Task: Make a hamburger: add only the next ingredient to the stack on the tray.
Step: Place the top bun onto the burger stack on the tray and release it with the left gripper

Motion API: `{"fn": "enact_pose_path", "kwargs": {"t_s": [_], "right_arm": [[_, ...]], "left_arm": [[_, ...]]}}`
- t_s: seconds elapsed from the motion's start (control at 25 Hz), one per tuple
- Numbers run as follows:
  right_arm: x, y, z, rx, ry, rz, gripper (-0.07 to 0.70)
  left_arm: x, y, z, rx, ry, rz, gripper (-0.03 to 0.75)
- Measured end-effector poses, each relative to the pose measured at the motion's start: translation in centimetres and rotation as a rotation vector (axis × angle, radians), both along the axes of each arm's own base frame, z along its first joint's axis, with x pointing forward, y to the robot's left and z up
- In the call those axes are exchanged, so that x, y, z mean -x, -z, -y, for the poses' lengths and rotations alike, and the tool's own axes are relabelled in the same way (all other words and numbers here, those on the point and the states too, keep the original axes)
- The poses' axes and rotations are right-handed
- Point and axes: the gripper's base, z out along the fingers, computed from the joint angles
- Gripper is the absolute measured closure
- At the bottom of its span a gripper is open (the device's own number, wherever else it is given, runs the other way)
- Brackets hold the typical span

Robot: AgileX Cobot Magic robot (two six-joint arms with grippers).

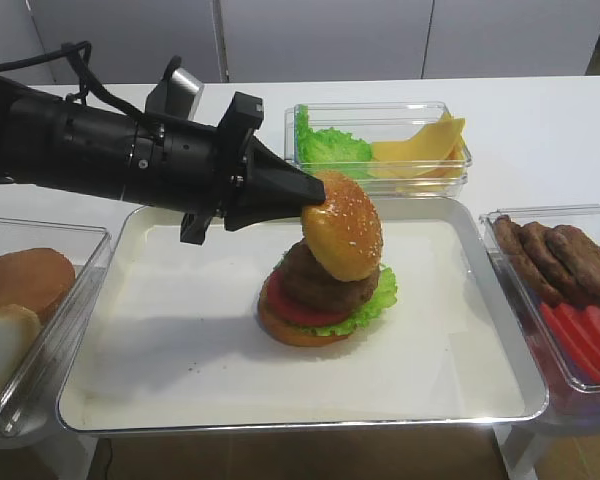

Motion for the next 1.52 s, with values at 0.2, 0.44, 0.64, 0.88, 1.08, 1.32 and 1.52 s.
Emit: {"fn": "enact_pose_path", "kwargs": {"t_s": [0.2, 0.44, 0.64, 0.88, 1.08, 1.32, 1.52], "right_arm": [[0.0, 0.0, 0.0, 0.0, 0.0, 0.0, 0.182], [0.0, 0.0, 0.0, 0.0, 0.0, 0.0, 0.182], [0.0, 0.0, 0.0, 0.0, 0.0, 0.0, 0.182], [0.0, 0.0, 0.0, 0.0, 0.0, 0.0, 0.182], [0.0, 0.0, 0.0, 0.0, 0.0, 0.0, 0.182], [0.0, 0.0, 0.0, 0.0, 0.0, 0.0, 0.182], [0.0, 0.0, 0.0, 0.0, 0.0, 0.0, 0.182]], "left_arm": [[0.0, 0.0, 0.0, 0.0, -0.001, -0.002, 0.656], [-0.3, 1.0, 0.2, 0.0, 0.002, -0.048, 0.656], [-0.4, 1.2, 0.2, 0.006, -0.002, -0.058, 0.656], [-0.3, 1.2, 0.2, 0.009, 0.005, -0.054, 0.656], [-0.3, 1.2, 0.2, 0.009, 0.006, -0.052, 0.645], [-0.3, 1.2, 0.2, 0.009, 0.009, -0.052, 0.571], [-0.2, 1.2, 0.3, 0.012, 0.017, -0.053, 0.486]]}}
